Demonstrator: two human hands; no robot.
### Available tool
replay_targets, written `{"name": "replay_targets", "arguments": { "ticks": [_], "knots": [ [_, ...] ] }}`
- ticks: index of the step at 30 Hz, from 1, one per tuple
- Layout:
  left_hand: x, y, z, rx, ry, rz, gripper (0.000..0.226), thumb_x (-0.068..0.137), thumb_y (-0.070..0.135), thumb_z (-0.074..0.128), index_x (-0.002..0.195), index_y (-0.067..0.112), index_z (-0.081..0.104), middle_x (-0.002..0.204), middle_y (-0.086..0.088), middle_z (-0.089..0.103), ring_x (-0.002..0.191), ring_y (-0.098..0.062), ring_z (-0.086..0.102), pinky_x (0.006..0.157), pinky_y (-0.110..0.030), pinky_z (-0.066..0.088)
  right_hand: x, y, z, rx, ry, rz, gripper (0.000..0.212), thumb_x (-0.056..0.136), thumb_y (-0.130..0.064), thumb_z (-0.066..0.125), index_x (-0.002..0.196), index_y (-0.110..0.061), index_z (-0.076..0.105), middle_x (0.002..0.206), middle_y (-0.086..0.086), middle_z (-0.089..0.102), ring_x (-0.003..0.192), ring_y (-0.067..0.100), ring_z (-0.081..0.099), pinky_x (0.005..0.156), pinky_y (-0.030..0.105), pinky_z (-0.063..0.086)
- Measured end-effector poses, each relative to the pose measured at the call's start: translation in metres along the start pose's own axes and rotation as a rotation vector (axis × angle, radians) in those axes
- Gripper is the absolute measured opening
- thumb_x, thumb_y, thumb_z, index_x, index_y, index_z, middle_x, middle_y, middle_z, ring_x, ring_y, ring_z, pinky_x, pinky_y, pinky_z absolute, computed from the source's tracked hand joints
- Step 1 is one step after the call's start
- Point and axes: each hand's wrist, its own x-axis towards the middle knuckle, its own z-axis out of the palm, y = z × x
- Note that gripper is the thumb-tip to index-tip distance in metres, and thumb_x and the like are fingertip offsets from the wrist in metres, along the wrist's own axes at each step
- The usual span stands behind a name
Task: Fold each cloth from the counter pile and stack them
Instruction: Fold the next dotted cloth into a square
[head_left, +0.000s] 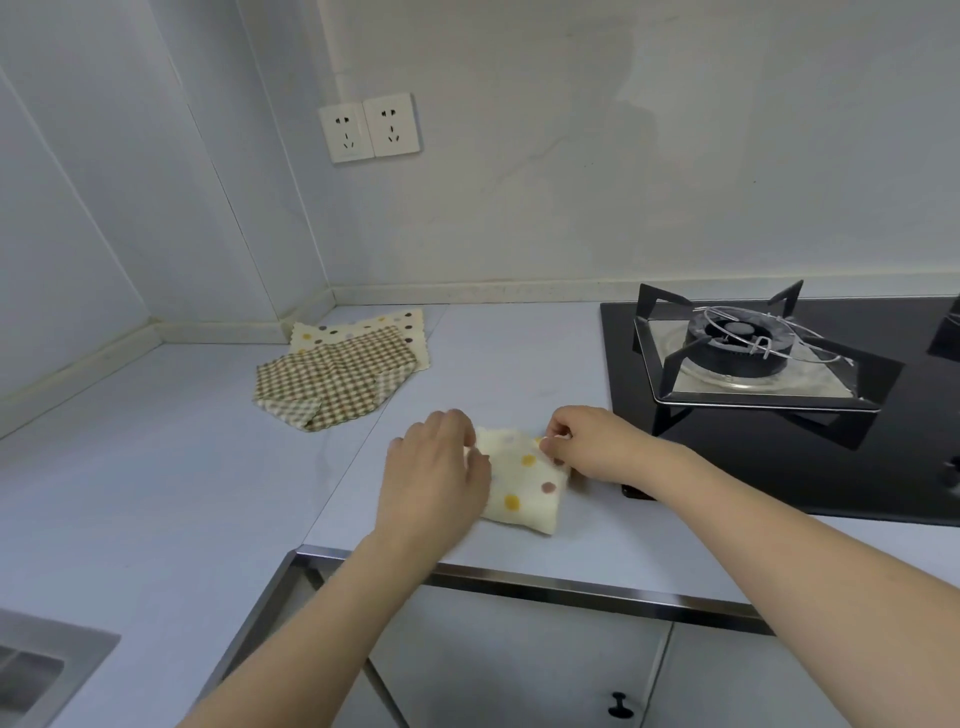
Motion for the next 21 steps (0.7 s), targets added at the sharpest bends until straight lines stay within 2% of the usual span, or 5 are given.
{"name": "replay_targets", "arguments": {
  "ticks": [6, 10, 12, 15, 21],
  "knots": [
    [-0.049, 0.039, 0.008, 0.163, 0.034, 0.095, 0.047, 0.073, 0.065, 0.048, 0.078, 0.019, 0.056, 0.08, 0.005, 0.053, 0.073, -0.021, 0.048, 0.065, -0.036, 0.041, -0.015, -0.01, 0.005, -0.178, -0.036, 0.008, 0.018, 0.096, -0.034, 0.045, 0.091, -0.018, 0.051, 0.092, -0.002, 0.056, 0.079, 0.016, 0.05, 0.057, 0.026, 0.032],
    [-0.044, 0.041, 0.011, 0.309, -0.034, 0.057, 0.029, 0.072, 0.042, 0.055, 0.078, 0.014, 0.058, 0.078, -0.004, 0.057, 0.069, -0.026, 0.051, 0.061, -0.036, 0.036, -0.028, -0.013, 0.016, -0.576, 0.112, -0.044, 0.031, 0.1, -0.038, 0.034, 0.11, -0.014, 0.051, 0.112, 0.007, 0.06, 0.102, 0.027, 0.054, 0.079, 0.036, 0.035],
    [-0.044, 0.047, 0.007, 0.34, -0.131, 0.008, 0.02, 0.074, 0.025, 0.054, 0.09, 0.014, 0.056, 0.092, -0.004, 0.058, 0.081, -0.027, 0.052, 0.066, -0.036, 0.031, -0.033, -0.014, 0.023, -0.736, 0.202, -0.062, 0.034, 0.101, -0.037, 0.03, 0.115, -0.014, 0.051, 0.116, 0.006, 0.059, 0.109, 0.028, 0.051, 0.089, 0.039, 0.032],
    [-0.042, 0.059, 0.008, 0.326, -0.227, -0.093, 0.03, 0.081, 0.014, 0.046, 0.111, 0.012, 0.048, 0.114, -0.007, 0.051, 0.103, -0.027, 0.048, 0.073, -0.035, 0.033, -0.036, -0.014, 0.029, -0.72, 0.225, -0.036, 0.034, 0.102, -0.034, 0.026, 0.117, -0.014, 0.048, 0.119, 0.007, 0.057, 0.109, 0.028, 0.051, 0.088, 0.039, 0.03],
    [-0.034, 0.061, 0.01, 0.317, -0.308, -0.176, 0.044, 0.079, 0.021, 0.048, 0.121, 0.007, 0.043, 0.123, -0.008, 0.045, 0.113, -0.026, 0.043, 0.08, -0.035, 0.039, -0.036, -0.012, 0.026, -0.725, 0.191, 0.043, 0.039, 0.102, -0.041, 0.024, 0.115, -0.014, 0.049, 0.117, 0.006, 0.058, 0.108, 0.028, 0.051, 0.085, 0.04, 0.028]
  ]
}}
